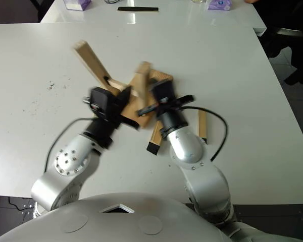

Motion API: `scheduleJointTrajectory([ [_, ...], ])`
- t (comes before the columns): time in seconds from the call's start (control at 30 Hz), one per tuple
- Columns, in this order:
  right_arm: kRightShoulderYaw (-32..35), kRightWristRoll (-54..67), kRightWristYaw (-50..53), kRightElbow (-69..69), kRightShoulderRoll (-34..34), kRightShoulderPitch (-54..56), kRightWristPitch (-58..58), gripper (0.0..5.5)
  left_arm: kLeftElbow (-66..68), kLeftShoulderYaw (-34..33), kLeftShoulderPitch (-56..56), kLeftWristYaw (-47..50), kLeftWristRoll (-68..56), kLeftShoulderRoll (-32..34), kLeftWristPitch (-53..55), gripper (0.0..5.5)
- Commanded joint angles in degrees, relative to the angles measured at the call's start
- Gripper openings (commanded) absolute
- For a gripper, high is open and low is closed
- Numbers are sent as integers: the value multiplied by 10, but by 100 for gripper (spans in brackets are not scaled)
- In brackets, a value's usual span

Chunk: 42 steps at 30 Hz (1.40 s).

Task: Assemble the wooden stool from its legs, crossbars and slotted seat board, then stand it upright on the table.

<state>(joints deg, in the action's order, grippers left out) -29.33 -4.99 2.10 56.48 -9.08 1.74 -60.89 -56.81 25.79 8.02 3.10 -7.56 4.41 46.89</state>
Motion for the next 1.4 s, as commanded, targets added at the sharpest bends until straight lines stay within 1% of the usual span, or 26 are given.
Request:
scheduleJointTrajectory([
  [0.03,25,20,-42,-38,-22,-5,36,3,-29,-4,31,8,9,13,-5,0],
  [0.13,72,25,-67,-59,-48,-15,70,3,-32,-48,60,7,-9,18,-48,0],
  [0.17,86,26,-74,-66,-57,-17,81,3,-32,-75,75,3,-31,22,-74,0],
  [0.23,105,20,-77,-75,-71,-26,98,3,-32,-131,90,0,-100,33,-123,0],
  [0.3,117,14,-73,-77,-76,-39,111,3,-32,-192,72,18,-206,61,-164,0],
  [0.37,125,8,-65,-74,-75,-54,116,3,-32,-321,23,41,-316,100,-159,0],
  [0.43,118,8,-64,-63,-73,-66,114,3,0,-440,-6,29,-378,151,-142,0],
  [0.47,112,14,-73,-58,-76,-66,111,3,35,-480,-6,3,-391,180,-142,0],
  [0.5,108,20,-81,-54,-79,-64,108,3,66,-501,-3,-26,-392,205,-143,0],
  [0.57,112,38,-108,-52,-87,-46,102,3,124,-497,17,-101,-362,242,-158,0],
  [0.63,121,56,-139,-56,-99,-29,101,3,168,-481,27,-154,-342,254,-180,0],
  [0.77,156,98,-190,-58,-116,-11,86,3,265,-430,-2,-245,-297,257,-232,0],
  [0.87,155,105,-187,-54,-109,5,69,3,354,-384,-58,-297,-258,252,-270,0],
  [0.93,144,105,-183,-46,-103,14,63,3,407,-364,-99,-315,-236,245,-289,0],
  [1.03,142,107,-189,-47,-111,17,68,3,446,-358,-129,-328,-214,242,-310,0],
  [1.2,158,109,-198,-72,-128,13,90,3,463,-358,-128,-347,-205,239,-327,0],
  [1.4,160,135,-220,-75,-128,15,106,3,484,-312,-165,-391,-201,214,-336,0],
])
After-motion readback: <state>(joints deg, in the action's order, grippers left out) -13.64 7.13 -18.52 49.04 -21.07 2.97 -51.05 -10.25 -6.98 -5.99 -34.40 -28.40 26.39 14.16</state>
